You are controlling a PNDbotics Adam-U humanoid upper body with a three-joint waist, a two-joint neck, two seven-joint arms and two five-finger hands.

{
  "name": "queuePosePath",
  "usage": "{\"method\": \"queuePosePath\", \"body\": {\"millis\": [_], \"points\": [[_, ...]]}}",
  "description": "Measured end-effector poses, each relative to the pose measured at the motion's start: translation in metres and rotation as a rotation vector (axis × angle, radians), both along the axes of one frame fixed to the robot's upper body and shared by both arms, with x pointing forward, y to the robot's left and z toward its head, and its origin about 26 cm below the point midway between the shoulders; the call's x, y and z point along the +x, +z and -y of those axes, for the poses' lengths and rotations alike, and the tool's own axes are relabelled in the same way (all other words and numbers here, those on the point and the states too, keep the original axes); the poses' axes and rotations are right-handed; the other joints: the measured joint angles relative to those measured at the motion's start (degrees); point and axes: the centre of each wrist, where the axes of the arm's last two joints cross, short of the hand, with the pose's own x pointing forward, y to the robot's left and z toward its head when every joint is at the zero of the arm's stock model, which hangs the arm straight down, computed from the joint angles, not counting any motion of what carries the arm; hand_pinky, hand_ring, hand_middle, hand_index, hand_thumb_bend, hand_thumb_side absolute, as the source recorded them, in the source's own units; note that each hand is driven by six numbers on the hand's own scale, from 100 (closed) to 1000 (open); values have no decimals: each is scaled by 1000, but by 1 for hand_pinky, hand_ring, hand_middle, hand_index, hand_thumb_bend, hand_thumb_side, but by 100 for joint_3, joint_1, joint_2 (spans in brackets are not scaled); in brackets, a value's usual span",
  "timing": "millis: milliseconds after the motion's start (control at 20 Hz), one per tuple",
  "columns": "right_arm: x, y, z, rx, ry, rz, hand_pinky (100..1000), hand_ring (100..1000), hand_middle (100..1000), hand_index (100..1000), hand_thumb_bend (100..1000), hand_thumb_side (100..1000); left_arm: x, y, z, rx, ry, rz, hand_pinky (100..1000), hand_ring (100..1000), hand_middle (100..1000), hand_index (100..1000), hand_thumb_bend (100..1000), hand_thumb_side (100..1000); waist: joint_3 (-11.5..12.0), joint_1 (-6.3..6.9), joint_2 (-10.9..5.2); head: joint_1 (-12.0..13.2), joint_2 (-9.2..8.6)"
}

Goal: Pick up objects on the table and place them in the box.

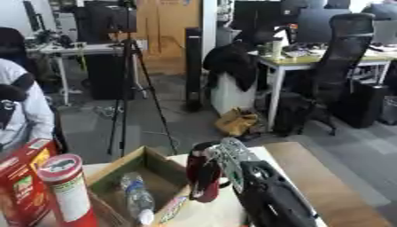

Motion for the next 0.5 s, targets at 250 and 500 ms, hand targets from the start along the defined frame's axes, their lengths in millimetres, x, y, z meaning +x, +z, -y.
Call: {"method": "queuePosePath", "body": {"millis": [250, 500], "points": [[1, 14, -7, 4, 11, 32, 100, 566, 410, 535, 100, 214, 0, -1, 0, 3, 0, -5, 1000, 663, 627, 602, 100, 756, 16, -28, -6, 0, 2], [1, 27, -15, 11, 23, 62, 100, 565, 407, 532, 100, 216, 0, -1, 0, 7, -1, -6, 1000, 663, 627, 602, 100, 758, 47, -60, -7, -2, 2]]}}
